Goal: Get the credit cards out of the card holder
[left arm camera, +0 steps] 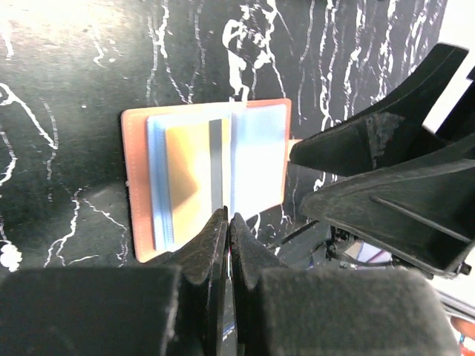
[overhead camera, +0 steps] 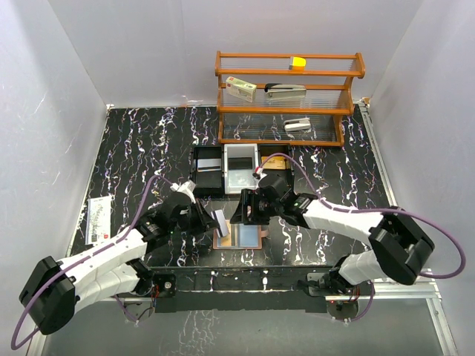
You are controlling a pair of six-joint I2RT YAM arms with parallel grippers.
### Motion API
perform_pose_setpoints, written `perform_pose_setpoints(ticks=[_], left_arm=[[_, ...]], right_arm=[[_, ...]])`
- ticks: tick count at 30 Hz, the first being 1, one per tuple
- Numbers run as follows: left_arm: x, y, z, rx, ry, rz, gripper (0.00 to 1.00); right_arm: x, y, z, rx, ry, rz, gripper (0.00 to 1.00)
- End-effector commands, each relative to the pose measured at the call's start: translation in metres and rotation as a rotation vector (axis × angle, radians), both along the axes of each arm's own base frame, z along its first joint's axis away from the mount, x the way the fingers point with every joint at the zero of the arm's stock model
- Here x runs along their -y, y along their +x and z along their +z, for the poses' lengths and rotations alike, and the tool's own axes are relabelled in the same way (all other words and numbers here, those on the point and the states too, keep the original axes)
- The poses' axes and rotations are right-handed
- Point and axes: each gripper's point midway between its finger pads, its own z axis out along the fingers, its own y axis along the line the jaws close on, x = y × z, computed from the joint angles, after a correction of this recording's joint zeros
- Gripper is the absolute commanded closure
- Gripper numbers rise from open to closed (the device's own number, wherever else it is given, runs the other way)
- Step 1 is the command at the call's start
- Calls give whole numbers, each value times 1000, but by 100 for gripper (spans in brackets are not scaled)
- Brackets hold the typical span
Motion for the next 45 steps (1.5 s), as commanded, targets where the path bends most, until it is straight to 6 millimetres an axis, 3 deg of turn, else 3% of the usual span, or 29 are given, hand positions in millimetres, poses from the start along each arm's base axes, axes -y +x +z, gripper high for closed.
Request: perform_pose_setpoints(ticks=[1, 5, 8, 14, 21, 30, 38, 45], left_arm=[[18, -1, 28, 60, -90, -92, 100], [20, -4, 37, 75, -134, -109, 100], [17, -6, 42, 92, -150, -107, 100], [6, -6, 51, 148, -228, -64, 100], [7, -21, 48, 151, -358, -82, 100], [13, -29, 71, 180, -460, -122, 100], [21, -20, 81, 160, -466, -176, 100], [8, -7, 101, 208, -495, -190, 100]], right_arm=[[-11, 14, 45, 134, 127, -19, 36], [-13, 12, 70, 187, 239, -34, 24], [-1, 24, 69, 170, 233, -169, 23], [-1, 19, 86, 259, 370, -120, 22], [-14, -4, 86, 225, 447, 34, 26], [-35, -18, 92, 105, 542, 140, 38], [-46, -14, 103, 90, 578, 174, 44], [-45, -3, 105, 111, 581, 145, 47]])
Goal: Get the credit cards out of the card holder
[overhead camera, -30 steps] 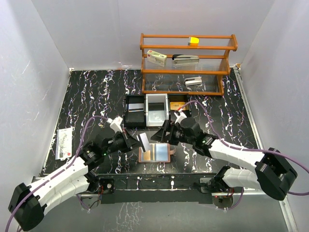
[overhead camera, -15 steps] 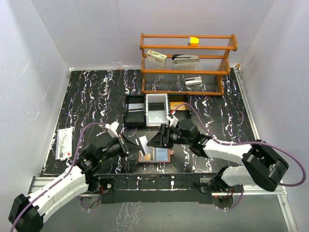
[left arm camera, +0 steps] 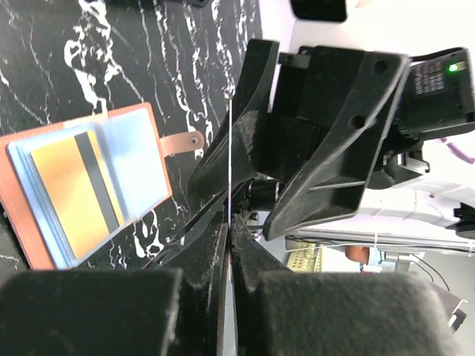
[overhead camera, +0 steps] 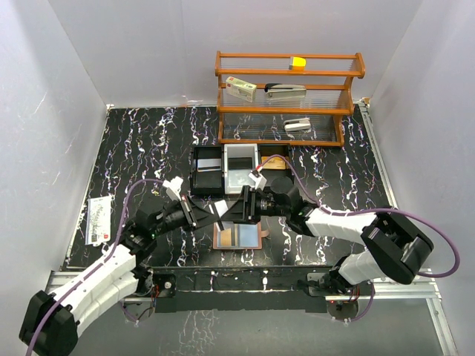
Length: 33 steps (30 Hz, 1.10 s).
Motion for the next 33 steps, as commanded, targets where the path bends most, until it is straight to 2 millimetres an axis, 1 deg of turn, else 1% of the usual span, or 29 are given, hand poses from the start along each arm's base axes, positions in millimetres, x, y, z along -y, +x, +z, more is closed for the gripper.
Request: perform_pose_setpoints(ticks=[1, 6, 10, 13, 15, 18, 23, 27, 33], left_arm=[[-1, 3, 38, 97, -77, -77, 100], [0, 3, 54, 116, -146, -170, 100], [0, 1, 62, 156, -153, -222, 100], [1, -2, 66, 172, -167, -252, 100], [1, -2, 69, 188, -181, -255, 100], [0, -3, 70, 191, -189, -267, 100], [-3, 1, 70, 197, -193, -255, 100], [-2, 2, 72, 198, -201, -281, 100], [-4, 0, 74, 206, -212, -285, 100]], right_arm=[[-8, 12, 39, 93, 107, 10, 47], [-5, 13, 53, 120, 164, 43, 48], [-1, 19, 64, 125, 207, 52, 50], [-3, 20, 67, 127, 209, 65, 52], [-5, 17, 68, 121, 216, 96, 54], [-4, 14, 74, 127, 251, 110, 60], [0, 9, 76, 131, 271, 138, 68], [1, 4, 80, 128, 298, 168, 79], [1, 3, 82, 122, 310, 169, 90]])
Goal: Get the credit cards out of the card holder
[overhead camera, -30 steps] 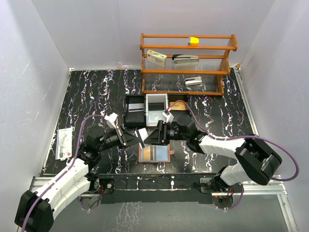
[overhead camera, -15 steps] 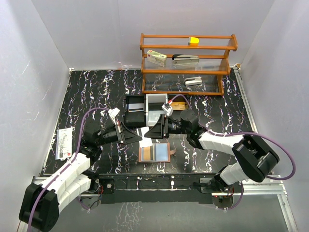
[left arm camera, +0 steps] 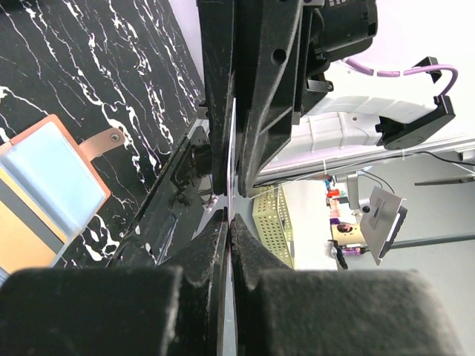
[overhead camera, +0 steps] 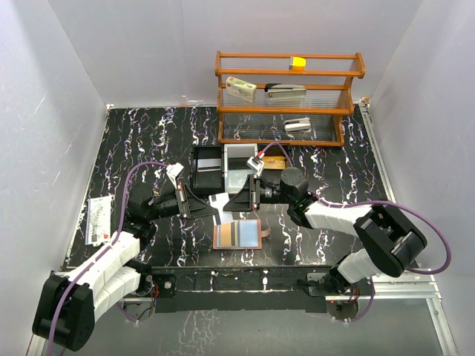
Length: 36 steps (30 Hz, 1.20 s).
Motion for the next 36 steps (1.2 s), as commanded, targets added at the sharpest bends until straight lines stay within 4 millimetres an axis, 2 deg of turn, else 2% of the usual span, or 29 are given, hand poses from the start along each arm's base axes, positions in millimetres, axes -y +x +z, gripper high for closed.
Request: perform_pose_setpoints(ticks=[1, 9, 10, 11, 13, 16, 17, 19, 22, 25, 28, 32, 36], left_arm=[[-1, -3, 21, 80, -36, -33, 100], [0, -3, 22, 70, -36, -49, 100], [0, -2, 20, 59, -24, -40, 96], [0, 0, 18, 52, -11, -31, 83], [-2, 5, 15, 44, 24, 10, 49], [-11, 17, 8, 53, 135, 111, 12], [-16, 22, 7, 68, 181, 150, 5], [-35, 39, -7, 71, 348, 280, 1], [-84, 50, -32, -12, 643, 498, 1], [-128, 62, -31, -2, 828, 688, 1], [-158, 68, -25, 19, 951, 805, 1], [-186, 68, -25, 31, 1076, 897, 1], [-193, 68, -38, 27, 1113, 907, 1]], right_arm=[[0, -2, 20, 68, 71, 20, 93], [0, -2, 25, 81, 86, 19, 100], [0, 0, 25, 78, 84, 12, 100], [0, 2, 24, 74, 75, -1, 100], [-1, 9, 19, 80, 34, -37, 100], [0, 25, 10, 137, -61, -116, 100], [1, 31, 6, 150, -103, -150, 100], [6, 44, 1, 189, -177, -212, 100], [13, 60, 5, 264, -240, -302, 100], [21, 73, 16, 350, -270, -378, 100], [25, 87, 27, 460, -319, -431, 100], [24, 109, 38, 686, -438, -492, 100], [17, 123, 52, 931, -527, -545, 100]])
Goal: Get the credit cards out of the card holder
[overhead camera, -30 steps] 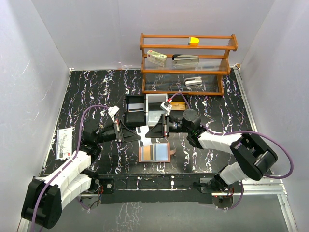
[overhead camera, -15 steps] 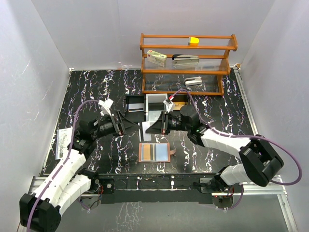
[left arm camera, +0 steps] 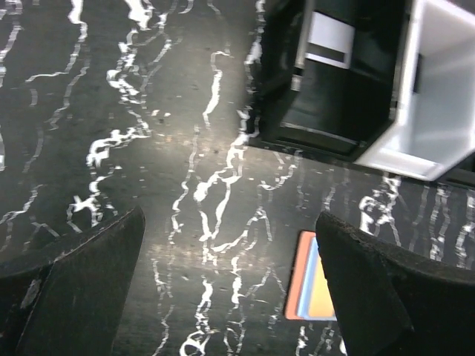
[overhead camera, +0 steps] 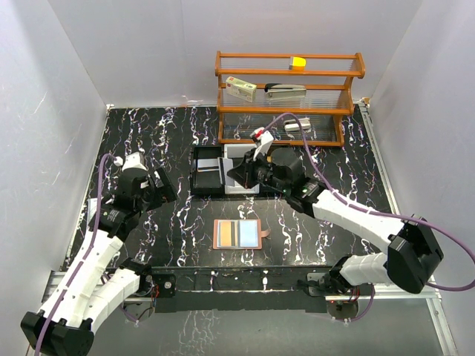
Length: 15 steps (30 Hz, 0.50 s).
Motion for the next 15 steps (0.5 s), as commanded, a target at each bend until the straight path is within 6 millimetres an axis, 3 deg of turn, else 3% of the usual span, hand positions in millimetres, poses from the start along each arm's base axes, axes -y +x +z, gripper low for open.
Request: perform_pose_setpoints(ticks=[1, 5, 7, 15], left_arm=[[-31, -6, -15, -30, 142, 83, 1], [-32, -8, -27, -50, 146, 90, 1], [-30, -6, -25, -39, 141, 81, 1], [-29, -3, -25, -39, 150, 63, 1]], right_arm=[[-4, 28, 31, 401, -215, -79, 100], [-26, 31, 33, 663, -420, -47, 100], [-37, 39, 32, 686, -449, -42, 100], [-85, 78, -5, 704, -606, 41, 100]])
